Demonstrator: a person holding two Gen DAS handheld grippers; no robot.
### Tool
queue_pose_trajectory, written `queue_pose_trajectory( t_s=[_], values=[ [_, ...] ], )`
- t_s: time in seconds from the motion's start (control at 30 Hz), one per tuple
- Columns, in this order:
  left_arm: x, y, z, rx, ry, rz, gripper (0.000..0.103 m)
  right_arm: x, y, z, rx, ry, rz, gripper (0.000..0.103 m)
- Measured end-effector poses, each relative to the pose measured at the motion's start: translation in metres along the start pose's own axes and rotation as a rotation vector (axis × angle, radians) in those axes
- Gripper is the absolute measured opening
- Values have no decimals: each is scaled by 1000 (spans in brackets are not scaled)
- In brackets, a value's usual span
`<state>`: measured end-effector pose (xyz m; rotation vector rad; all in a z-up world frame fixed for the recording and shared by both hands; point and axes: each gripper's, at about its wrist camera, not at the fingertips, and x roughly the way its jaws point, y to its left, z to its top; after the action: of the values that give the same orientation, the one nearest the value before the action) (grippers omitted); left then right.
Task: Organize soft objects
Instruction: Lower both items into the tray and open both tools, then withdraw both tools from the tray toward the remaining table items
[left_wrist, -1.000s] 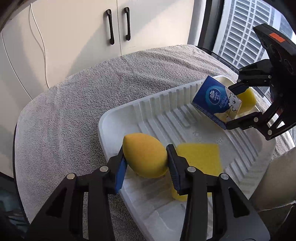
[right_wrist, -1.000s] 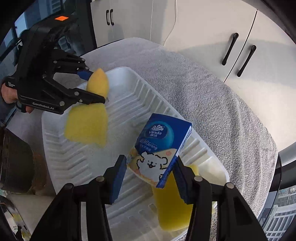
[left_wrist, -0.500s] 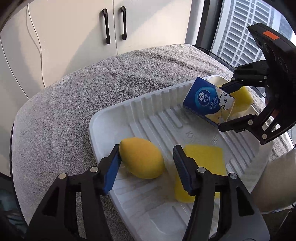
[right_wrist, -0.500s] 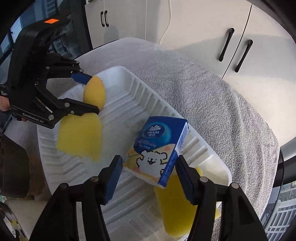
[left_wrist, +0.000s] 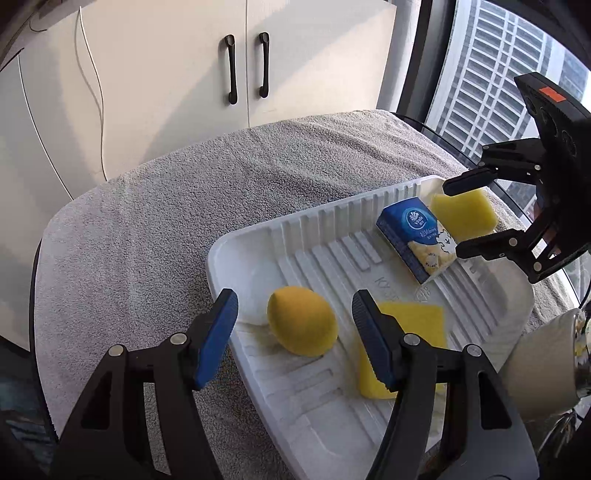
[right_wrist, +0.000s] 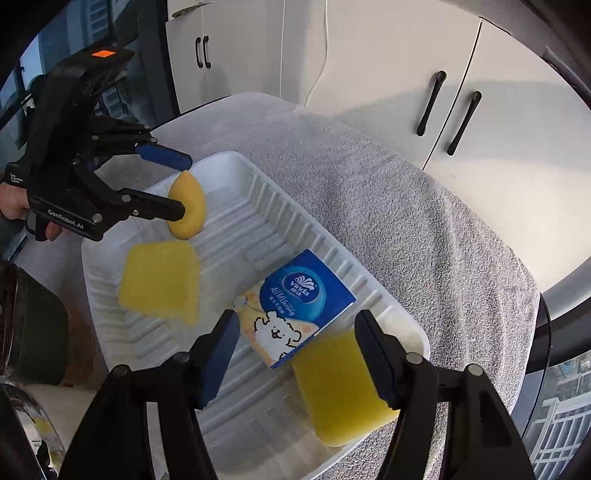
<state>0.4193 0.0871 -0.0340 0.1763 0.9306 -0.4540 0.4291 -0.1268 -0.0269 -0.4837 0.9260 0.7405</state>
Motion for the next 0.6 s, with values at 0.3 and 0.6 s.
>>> queue_pose_trajectory(
  t_s=[0.3, 0.6],
  values=[
    [-36, 21, -8, -87, -71, 21, 75, -45, -26, -26, 105, -62, -34, 68],
    [-75, 30, -37, -167, -125, 75, 86, -80, -32, -61, 207, -110, -69, 73]
  ],
)
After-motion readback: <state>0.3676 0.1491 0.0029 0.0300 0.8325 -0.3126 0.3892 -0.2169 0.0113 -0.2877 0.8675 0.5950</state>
